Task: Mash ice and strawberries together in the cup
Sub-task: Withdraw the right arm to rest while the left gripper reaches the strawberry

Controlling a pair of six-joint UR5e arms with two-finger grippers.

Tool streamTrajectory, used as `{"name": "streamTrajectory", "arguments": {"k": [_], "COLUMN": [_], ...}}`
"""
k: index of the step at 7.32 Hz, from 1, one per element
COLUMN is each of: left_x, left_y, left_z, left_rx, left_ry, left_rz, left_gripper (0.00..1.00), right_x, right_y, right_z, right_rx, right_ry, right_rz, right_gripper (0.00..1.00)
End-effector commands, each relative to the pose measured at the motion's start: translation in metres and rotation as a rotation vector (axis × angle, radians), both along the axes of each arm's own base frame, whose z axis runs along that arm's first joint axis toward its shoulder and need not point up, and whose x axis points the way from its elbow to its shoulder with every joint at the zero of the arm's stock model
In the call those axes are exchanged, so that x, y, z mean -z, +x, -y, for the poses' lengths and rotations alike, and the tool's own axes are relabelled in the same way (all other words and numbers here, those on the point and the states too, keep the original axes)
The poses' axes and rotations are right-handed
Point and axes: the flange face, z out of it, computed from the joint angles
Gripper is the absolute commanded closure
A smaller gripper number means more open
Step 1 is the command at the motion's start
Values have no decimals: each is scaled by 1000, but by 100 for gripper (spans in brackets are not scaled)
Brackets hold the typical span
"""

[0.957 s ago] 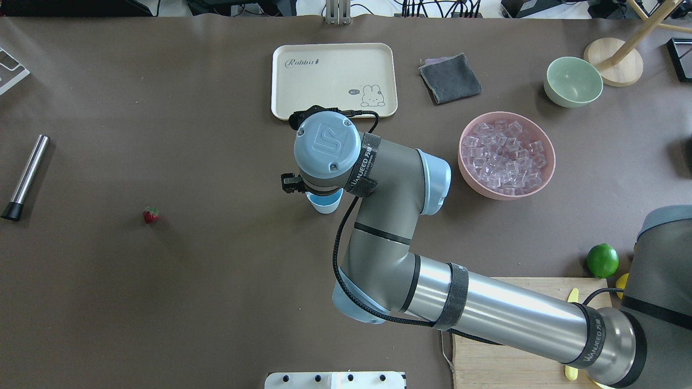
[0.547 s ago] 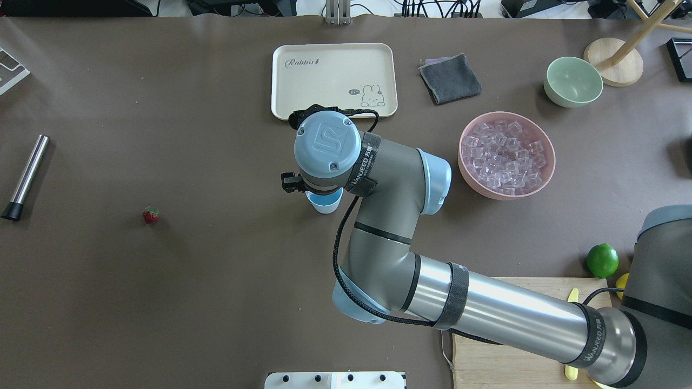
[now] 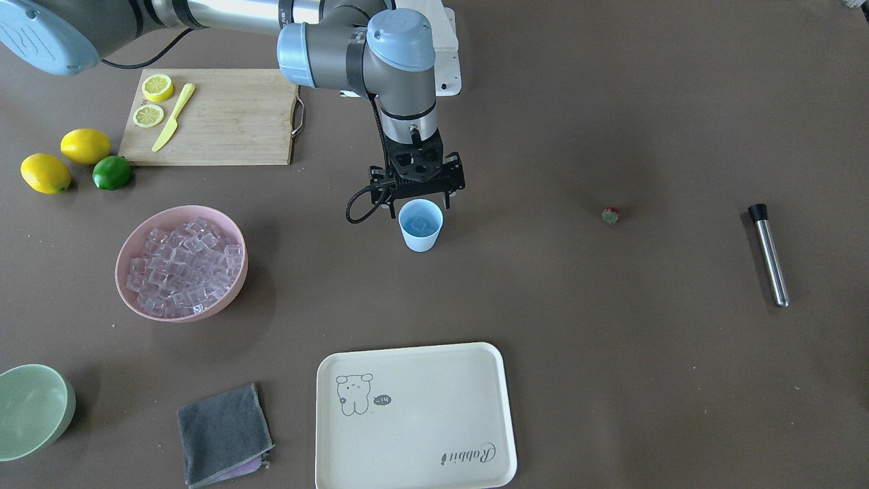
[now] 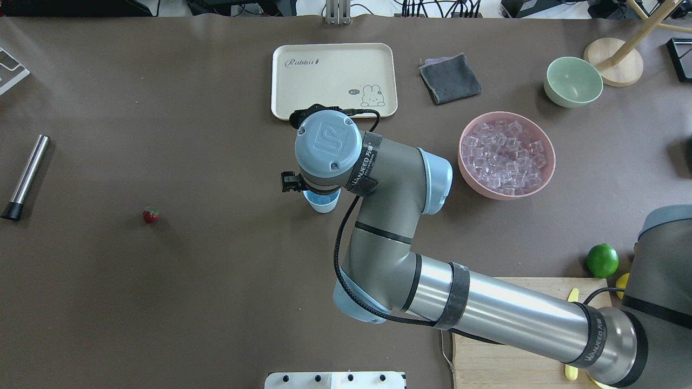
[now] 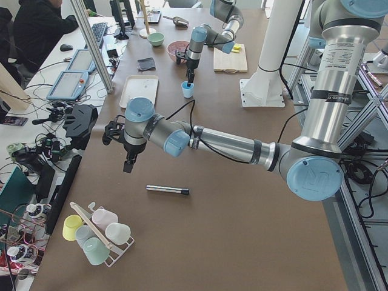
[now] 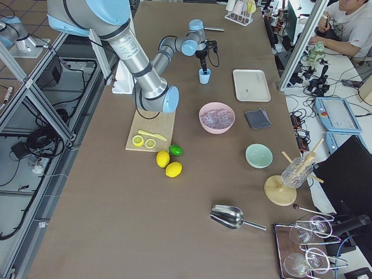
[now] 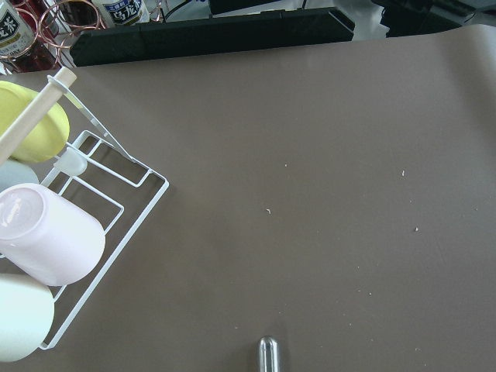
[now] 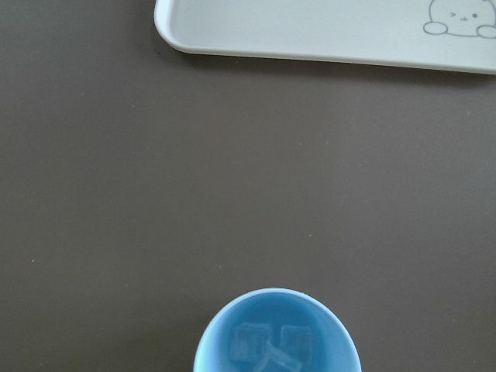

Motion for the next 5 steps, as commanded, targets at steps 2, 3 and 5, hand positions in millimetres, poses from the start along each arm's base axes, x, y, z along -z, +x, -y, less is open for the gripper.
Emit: {"name": "streamTrajectory", "arguments": {"k": [2,3,5], "left_x": [31,58,99], "left_y": [30,87,150], "left_z": [0,-12,-39], "left_rx": [32,-25,-70], "left_ry": [-31,-20,-34], "left_rz": [-51,-72,-129], "left_gripper": [3,3,3], "right_x": [41,9,-68], "right_y": [103,156,285], "right_z": [36,40,96], "right_rx": [-12,-35,51], "right_ry": [-60,-73,3], "right_rz": [70,65,11], "right_gripper": [1,2,2]}}
